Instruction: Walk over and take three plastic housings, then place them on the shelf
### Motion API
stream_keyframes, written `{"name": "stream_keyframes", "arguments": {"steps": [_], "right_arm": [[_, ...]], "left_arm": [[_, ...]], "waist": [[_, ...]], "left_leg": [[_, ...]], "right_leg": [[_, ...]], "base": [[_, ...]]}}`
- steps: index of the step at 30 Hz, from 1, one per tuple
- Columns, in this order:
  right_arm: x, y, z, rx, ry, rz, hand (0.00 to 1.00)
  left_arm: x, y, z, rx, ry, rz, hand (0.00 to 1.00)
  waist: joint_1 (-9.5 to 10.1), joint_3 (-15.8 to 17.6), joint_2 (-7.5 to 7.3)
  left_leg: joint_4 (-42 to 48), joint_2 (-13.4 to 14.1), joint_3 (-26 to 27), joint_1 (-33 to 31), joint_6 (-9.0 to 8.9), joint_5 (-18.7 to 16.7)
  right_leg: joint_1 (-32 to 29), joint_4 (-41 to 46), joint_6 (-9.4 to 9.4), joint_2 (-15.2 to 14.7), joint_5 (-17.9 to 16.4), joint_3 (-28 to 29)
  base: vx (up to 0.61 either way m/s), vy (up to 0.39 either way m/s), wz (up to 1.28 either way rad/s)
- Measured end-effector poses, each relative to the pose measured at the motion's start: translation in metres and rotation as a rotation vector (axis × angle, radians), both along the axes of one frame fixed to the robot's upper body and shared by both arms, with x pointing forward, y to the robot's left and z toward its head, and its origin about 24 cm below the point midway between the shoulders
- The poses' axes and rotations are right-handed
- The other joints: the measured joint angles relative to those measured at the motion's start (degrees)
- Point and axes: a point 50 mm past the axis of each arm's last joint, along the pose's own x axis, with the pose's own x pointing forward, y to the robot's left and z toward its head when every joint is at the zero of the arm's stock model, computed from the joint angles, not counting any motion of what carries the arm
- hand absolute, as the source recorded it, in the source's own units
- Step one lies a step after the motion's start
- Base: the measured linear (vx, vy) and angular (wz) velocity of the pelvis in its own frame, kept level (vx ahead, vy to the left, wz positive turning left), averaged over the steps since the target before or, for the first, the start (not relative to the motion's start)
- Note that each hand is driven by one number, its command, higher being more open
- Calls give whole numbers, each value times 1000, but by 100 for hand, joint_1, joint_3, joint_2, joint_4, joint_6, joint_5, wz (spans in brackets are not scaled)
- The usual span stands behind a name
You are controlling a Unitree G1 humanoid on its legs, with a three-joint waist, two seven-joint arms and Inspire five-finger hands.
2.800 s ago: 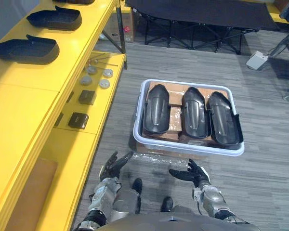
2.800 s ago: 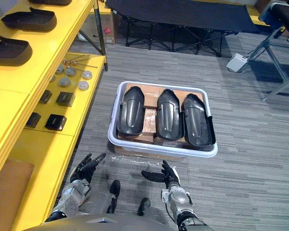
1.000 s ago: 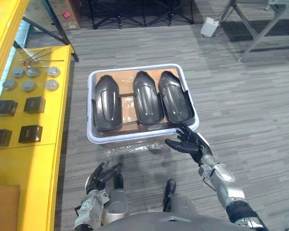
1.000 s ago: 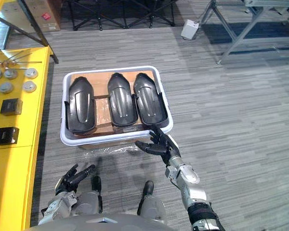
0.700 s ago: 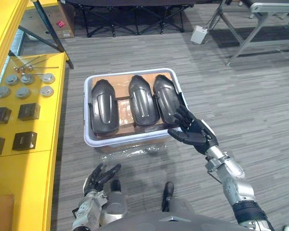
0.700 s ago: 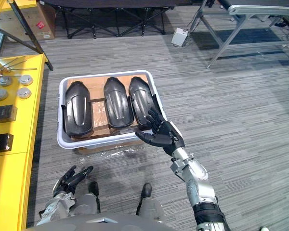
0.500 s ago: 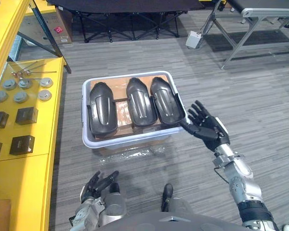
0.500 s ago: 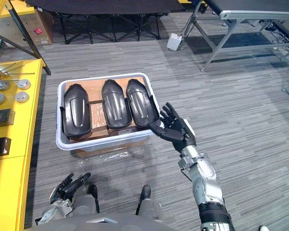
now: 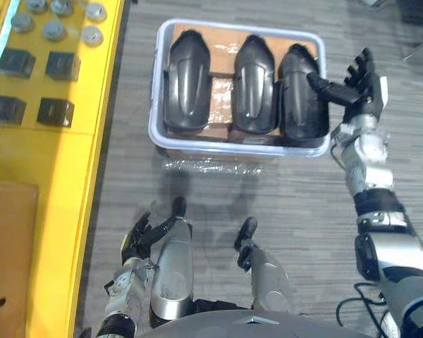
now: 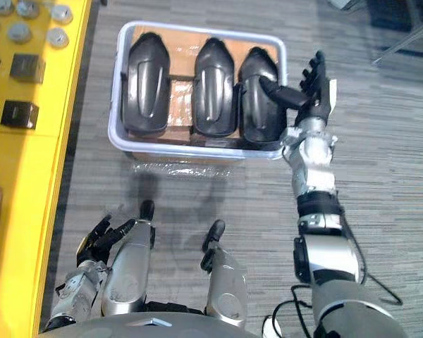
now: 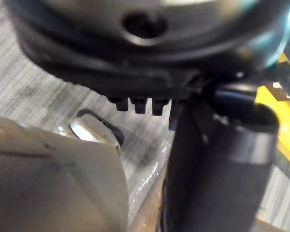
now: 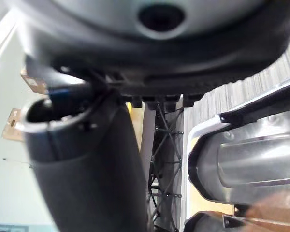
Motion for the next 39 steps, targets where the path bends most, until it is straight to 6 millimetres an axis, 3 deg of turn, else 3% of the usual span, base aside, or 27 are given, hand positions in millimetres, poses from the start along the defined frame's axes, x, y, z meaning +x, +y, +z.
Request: {"name": "stream_keyframes", "arguments": {"steps": [4, 8, 10, 16, 19, 24, 33, 37, 38, 39], "right_arm": [[4, -16, 12, -20, 20, -90, 100], [6, -21, 13, -3, 46, -173, 100], [5, -25, 17, -1, 33, -207, 100], [-1, -40, 59, -24, -80, -286, 100], [-2, -41, 64, -37, -94, -275, 100], [2, -37, 59, -63, -42, -200, 100], [11, -23, -3, -88, 276, -49, 100], [12, -20, -12, -113, 340, -43, 100], [12, -20, -12, -131, 349, -48, 0], [12, -20, -12, -133, 350, -47, 0]], "left_arm": [[10, -5, 3, -25, -34, 4, 100], [11, -9, 2, -62, -41, 22, 100], [11, -10, 2, -59, -50, 25, 100], [12, -11, 3, -92, -92, 29, 100], [12, -10, 4, -97, -103, 31, 100], [13, -10, 5, -92, -118, 31, 100], [14, -9, 7, -110, -130, 54, 100], [15, -8, 8, -119, -139, 69, 100], [16, -6, 9, -119, -144, 76, 100], [16, -6, 10, -119, -147, 81, 100]], "waist": [[129, 229, 127], [236, 274, 130], [231, 281, 142], [209, 292, 151], [159, 294, 150], [122, 297, 147], [196, 323, 98], [226, 345, 53], [243, 364, 9], [250, 375, -13]], "left_leg": [[177, 5, -148, -286, -5, 2], [238, 20, -169, -506, -16, 10], [239, 22, -188, -506, -17, 9], [242, 98, -89, -515, -30, 5], [258, 152, -64, -510, -38, 0], [342, 281, -22, -474, -96, -45], [346, 446, -51, -472, -162, -81], [337, 453, -128, -533, -188, -66], [340, 462, -146, -555, -188, -66], [342, 467, -159, -568, -189, -66]], "right_leg": [[-260, 333, -53, -60, -140, -135], [-567, 622, -85, -102, -273, -146], [-585, 701, -95, -122, -332, -183], [-719, 846, -128, -142, -406, -136], [-747, 883, -154, -108, -424, -121], [-742, 911, -186, -13, -445, -118], [-745, 874, -230, 124, -512, -202], [-740, 852, -245, 132, -531, -321], [-736, 835, -245, 137, -530, -364], [-735, 825, -246, 141, -530, -384]], "base": [[13, 6, 14], [20, -9, 2], [30, -19, 5], [0, -4, -7], [9, -21, -10], [12, -28, -11], [15, -30, -4], [43, -20, 8], [48, -16, 6], [55, -18, 6]]}}
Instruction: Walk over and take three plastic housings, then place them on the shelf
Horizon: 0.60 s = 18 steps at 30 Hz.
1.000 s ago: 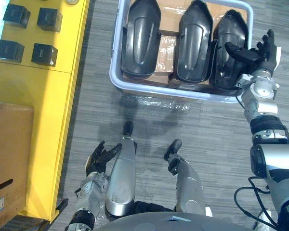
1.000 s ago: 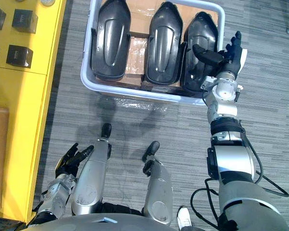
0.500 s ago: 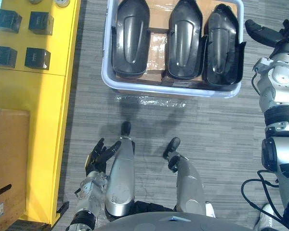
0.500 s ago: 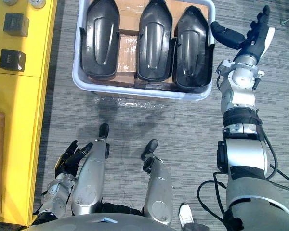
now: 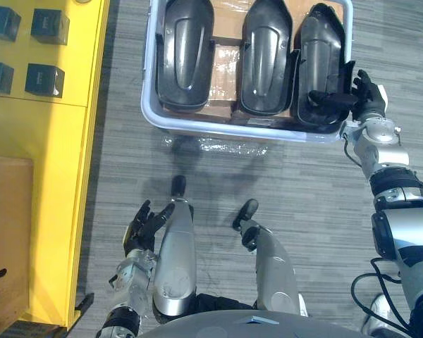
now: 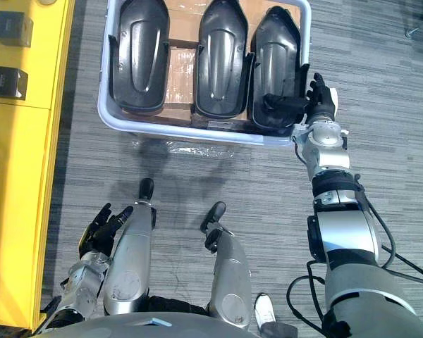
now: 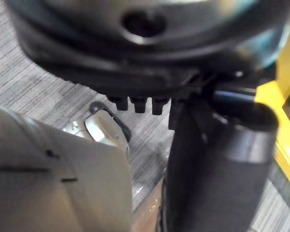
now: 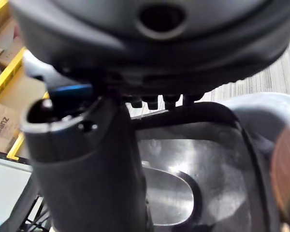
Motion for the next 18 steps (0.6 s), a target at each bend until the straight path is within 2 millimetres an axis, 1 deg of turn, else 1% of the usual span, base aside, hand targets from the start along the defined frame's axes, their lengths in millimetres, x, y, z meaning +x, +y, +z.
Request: {"name": "stream_keyframes", "arguments": {"steps": [2, 6, 9, 13, 14, 16, 18], "right_arm": [[0, 0, 0, -3, 9, -10, 0], [-2, -7, -2, -38, 36, -47, 0], [-2, -6, -3, -81, 55, -57, 0], [-2, -4, -9, -85, 77, -64, 0], [-3, -4, -12, -93, 85, -64, 0], [-5, -3, -20, -119, 102, -81, 0], [-4, 4, -29, -105, 116, -83, 0]], "left_arm": [[0, 4, 1, 1, -4, 22, 100], [0, 10, 2, 15, 0, 33, 100], [0, 11, 1, 16, 5, 34, 100], [0, 11, 1, 20, -2, 35, 100], [0, 11, 2, 24, -7, 34, 100], [2, 9, 2, 20, -15, 32, 100], [3, 9, 2, 17, -14, 31, 100]], "waist": [[9, 21, -90], [14, 37, -209], [37, 39, -219], [49, 39, -219], [61, 39, -219], [156, 35, -228], [192, 33, -230]], "left_leg": [[35, 18, -70, -63, -15, -11], [75, 74, -129, -99, -62, -51], [65, 122, -139, -99, -74, -56], [76, 172, -209, -94, -101, -69], [76, 184, -239, -89, -103, -68], [71, 217, -244, -8, -115, -74], [32, 233, -218, 162, -123, -79]], "right_leg": [[-2, -15, -3, 13, -1, -115], [9, -12, -40, 57, -25, -198], [9, -7, -72, 93, -46, -237], [56, -8, -116, 157, -62, -310], [90, -10, -129, 176, -67, -347], [169, -18, -147, 190, -81, -403], [325, -60, -150, 204, -89, -405]], "base": [[44, -17, 6], [34, -20, 0], [33, -38, -2], [36, -41, 2], [38, -42, 10], [32, -38, 3], [15, -13, 0]]}}
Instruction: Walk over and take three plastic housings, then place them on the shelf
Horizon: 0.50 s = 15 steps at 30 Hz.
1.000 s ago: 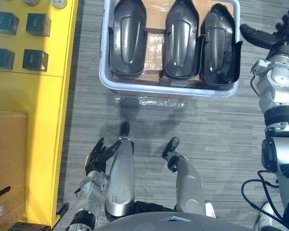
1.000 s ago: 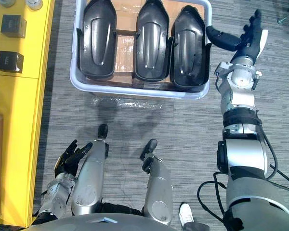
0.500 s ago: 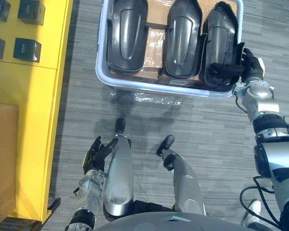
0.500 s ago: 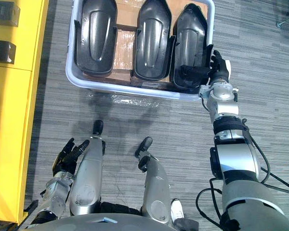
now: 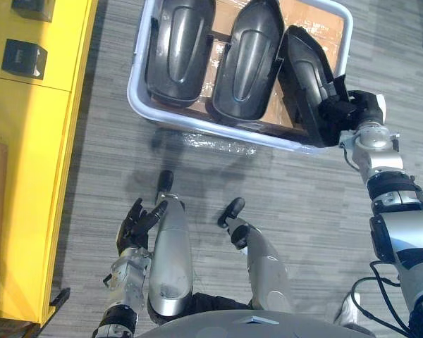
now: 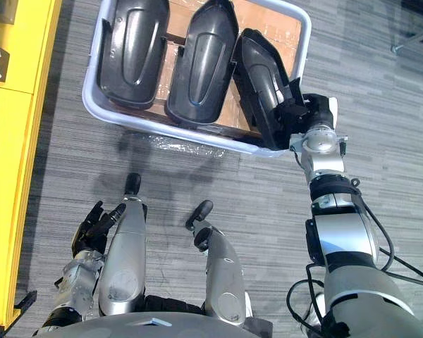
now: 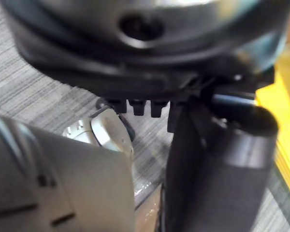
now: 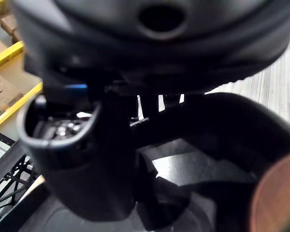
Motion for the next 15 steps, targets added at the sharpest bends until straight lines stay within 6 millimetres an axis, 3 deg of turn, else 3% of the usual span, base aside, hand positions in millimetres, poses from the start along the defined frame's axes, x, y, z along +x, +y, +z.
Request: {"name": "stream_keyframes", "arguments": {"steps": [7, 12, 15], "right_arm": [[-9, 10, -37, 29, 61, -49, 0], [-15, 1, -39, 17, 41, -161, 0], [-22, -9, -40, 1, 25, -265, 0]], "left_arm": [[6, -3, 7, 16, -52, -44, 100], [7, 2, 18, 53, -106, -61, 100], [1, 6, 21, 44, -125, -48, 100]], "waist": [[118, -19, -29], [87, -87, -58], [-19, -428, -71]], "left_leg": [[-529, 21, 150, 777, -62, 120], [-990, -40, 346, 1433, -22, 227], [-1197, -108, 430, 1587, 22, 275]], "right_leg": [[696, -461, 96, 81, 49, -3], [1328, -1072, 125, 178, 320, 119], [1499, -1433, 208, 171, 476, 183]], "base": [[33, -17, 2], [95, -13, -4], [74, 25, -6]]}}
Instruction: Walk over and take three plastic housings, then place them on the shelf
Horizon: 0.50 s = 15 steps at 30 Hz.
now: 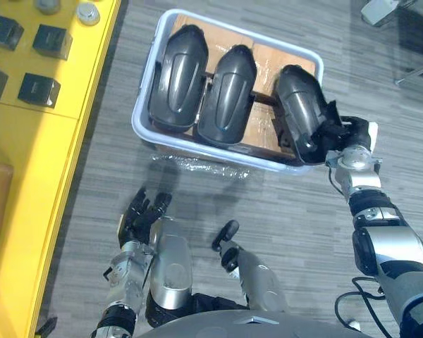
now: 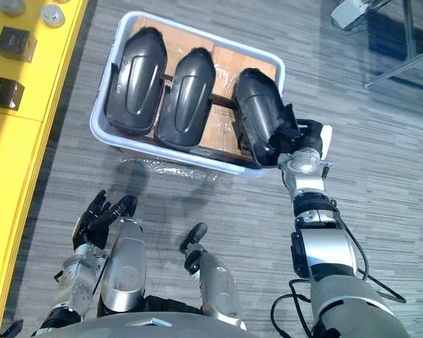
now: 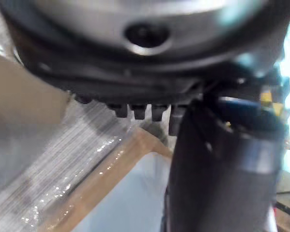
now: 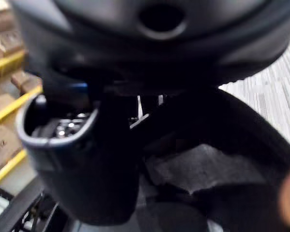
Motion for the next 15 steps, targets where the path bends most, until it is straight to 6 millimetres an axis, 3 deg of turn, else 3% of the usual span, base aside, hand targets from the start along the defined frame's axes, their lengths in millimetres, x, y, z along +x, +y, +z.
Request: {"name": "stream_keyframes", "arguments": {"steps": [6, 9, 11, 15], "right_arm": [[-12, -4, 7, -143, -47, -82, 0], [-14, 0, 19, -231, -108, -85, 0], [-16, 10, 22, -267, -151, -83, 0], [-23, 30, 7, -263, -170, -55, 0]], "left_arm": [[-4, 0, 19, -2, -88, 1, 100], [3, -3, 34, -7, -141, 15, 100], [9, -5, 47, 20, -164, 49, 100], [16, -5, 69, 69, -219, 98, 100]], "waist": [[-157, -574, 120], [-163, -861, 283], [-191, -1058, 404], [-209, -1297, 469]], "left_leg": [[-275, -90, 152, 344, 9, 4], [-393, -109, 263, 483, 21, 12], [-490, -132, 306, 575, 24, 23], [-586, -162, 321, 709, 29, 37]], "right_leg": [[384, -528, 30, 7, 208, 53], [475, -672, 47, 7, 278, 145], [532, -750, 53, 7, 306, 165], [651, -814, 54, 5, 313, 166]], "base": [[46, 32, -5], [18, 22, -13], [8, 14, -5], [46, 7, 0]]}}
